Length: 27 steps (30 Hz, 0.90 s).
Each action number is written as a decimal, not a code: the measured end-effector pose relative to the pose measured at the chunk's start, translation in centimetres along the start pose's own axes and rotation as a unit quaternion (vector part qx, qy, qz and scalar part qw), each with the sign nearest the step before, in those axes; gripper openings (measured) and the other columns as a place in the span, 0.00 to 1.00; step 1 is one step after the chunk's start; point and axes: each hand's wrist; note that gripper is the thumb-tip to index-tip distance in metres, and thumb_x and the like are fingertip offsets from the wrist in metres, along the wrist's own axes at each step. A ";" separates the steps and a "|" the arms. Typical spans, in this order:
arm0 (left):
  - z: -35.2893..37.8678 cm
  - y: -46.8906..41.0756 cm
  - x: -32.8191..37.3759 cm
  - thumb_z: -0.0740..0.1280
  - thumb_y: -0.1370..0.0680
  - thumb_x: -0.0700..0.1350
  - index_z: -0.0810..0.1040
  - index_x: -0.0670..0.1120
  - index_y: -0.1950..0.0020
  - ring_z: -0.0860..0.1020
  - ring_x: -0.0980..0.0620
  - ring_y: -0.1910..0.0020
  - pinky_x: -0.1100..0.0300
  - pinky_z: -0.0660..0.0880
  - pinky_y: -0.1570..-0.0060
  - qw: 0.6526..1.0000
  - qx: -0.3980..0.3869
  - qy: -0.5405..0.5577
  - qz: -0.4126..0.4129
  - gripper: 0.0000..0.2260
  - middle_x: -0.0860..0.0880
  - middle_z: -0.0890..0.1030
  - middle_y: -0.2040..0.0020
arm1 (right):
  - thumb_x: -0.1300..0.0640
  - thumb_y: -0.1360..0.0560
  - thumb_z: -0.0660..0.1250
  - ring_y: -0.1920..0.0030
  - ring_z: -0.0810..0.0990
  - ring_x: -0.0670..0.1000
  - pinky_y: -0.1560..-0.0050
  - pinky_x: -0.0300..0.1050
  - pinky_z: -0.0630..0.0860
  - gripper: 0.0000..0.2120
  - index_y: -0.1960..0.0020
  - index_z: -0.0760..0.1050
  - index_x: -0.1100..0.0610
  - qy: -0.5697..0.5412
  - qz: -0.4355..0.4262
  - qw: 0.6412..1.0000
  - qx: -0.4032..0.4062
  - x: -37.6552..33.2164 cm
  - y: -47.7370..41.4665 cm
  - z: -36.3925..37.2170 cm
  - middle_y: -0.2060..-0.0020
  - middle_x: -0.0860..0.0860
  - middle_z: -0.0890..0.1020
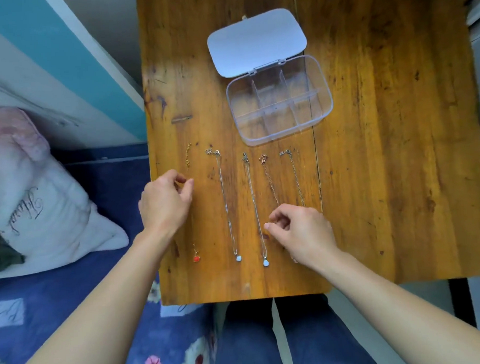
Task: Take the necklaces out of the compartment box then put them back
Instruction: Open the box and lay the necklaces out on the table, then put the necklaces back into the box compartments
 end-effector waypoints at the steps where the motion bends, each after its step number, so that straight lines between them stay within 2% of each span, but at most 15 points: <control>1: -0.2 0.5 -0.7 0.67 0.23 0.53 0.81 0.47 0.54 0.75 0.50 0.63 0.54 0.75 0.59 1.000 -0.001 0.001 -0.010 0.10 0.54 0.76 0.65 | 0.43 0.26 0.69 0.60 0.80 0.46 0.60 0.42 0.74 0.09 0.52 0.79 0.47 0.028 -0.015 0.999 0.002 -0.7 -0.5 0.7 0.67 0.41 0.81; 4: -0.1 2.0 -1.7 0.68 0.23 0.52 0.80 0.48 0.56 0.76 0.49 0.63 0.55 0.75 0.61 0.999 -0.013 0.018 -0.026 0.08 0.56 0.75 0.67 | 0.39 0.25 0.64 0.56 0.82 0.52 0.60 0.43 0.70 0.15 0.47 0.78 0.49 0.129 -0.034 0.990 0.034 -2.0 -2.0 2.4 0.61 0.46 0.84; 7: 0.6 3.5 -1.3 0.69 0.24 0.53 0.81 0.49 0.55 0.77 0.51 0.63 0.55 0.76 0.59 0.998 -0.024 0.042 -0.029 0.08 0.56 0.76 0.67 | 0.41 0.24 0.64 0.56 0.82 0.56 0.62 0.44 0.67 0.13 0.50 0.79 0.50 0.167 -0.022 0.984 0.062 -2.3 -3.1 2.9 0.58 0.50 0.85; 11: 1.7 4.5 -0.5 0.68 0.24 0.53 0.81 0.49 0.55 0.76 0.53 0.65 0.62 0.72 0.66 0.997 -0.032 0.063 -0.031 0.08 0.56 0.76 0.67 | 0.46 0.21 0.61 0.62 0.78 0.58 0.64 0.45 0.65 0.11 0.52 0.77 0.52 0.193 -0.034 0.979 0.063 -2.4 -3.3 3.6 0.60 0.53 0.84; 14: 2.3 4.8 0.2 0.68 0.23 0.53 0.81 0.49 0.55 0.77 0.51 0.64 0.59 0.74 0.64 0.996 -0.044 0.068 -0.029 0.08 0.55 0.76 0.67 | 0.48 0.20 0.58 0.65 0.74 0.55 0.64 0.45 0.66 0.11 0.52 0.75 0.54 0.194 -0.027 0.980 0.040 -2.3 -3.4 3.9 0.61 0.52 0.82; 18: 2.6 4.9 1.5 0.67 0.23 0.53 0.80 0.49 0.53 0.80 0.47 0.60 0.53 0.79 0.59 0.995 -0.059 0.074 -0.021 0.08 0.53 0.79 0.66 | 0.51 0.22 0.59 0.62 0.78 0.56 0.63 0.47 0.72 0.09 0.56 0.74 0.53 0.095 -0.018 0.995 0.010 -2.2 -3.2 2.9 0.64 0.51 0.81; 23: 2.3 3.3 3.5 0.65 0.22 0.52 0.80 0.47 0.51 0.80 0.43 0.58 0.50 0.79 0.58 0.994 -0.061 0.091 0.003 0.10 0.47 0.83 0.60 | 0.51 0.23 0.63 0.69 0.73 0.46 0.66 0.46 0.69 0.09 0.61 0.73 0.51 -0.047 -0.078 0.994 0.061 -3.1 -2.7 -1.1 0.72 0.44 0.75; 25: 2.3 2.6 4.8 0.64 0.22 0.52 0.80 0.47 0.50 0.80 0.42 0.54 0.50 0.77 0.56 0.994 -0.066 0.089 0.016 0.10 0.46 0.84 0.56 | 0.52 0.23 0.65 0.67 0.73 0.45 0.64 0.46 0.70 0.09 0.62 0.74 0.52 -0.083 -0.102 0.988 0.082 -4.0 -2.8 -3.4 0.70 0.44 0.76; 27: 2.4 1.9 6.1 0.64 0.22 0.51 0.78 0.45 0.49 0.79 0.40 0.52 0.53 0.73 0.58 0.995 -0.069 0.059 0.029 0.10 0.45 0.83 0.53 | 0.54 0.24 0.66 0.59 0.77 0.45 0.54 0.46 0.72 0.08 0.62 0.74 0.50 -0.119 -0.125 0.980 0.097 -5.0 -3.2 -5.7 0.60 0.47 0.80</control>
Point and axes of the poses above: each hand's wrist, its own y-axis away from the middle knuckle, its own z-axis out of the palm, x = y × z
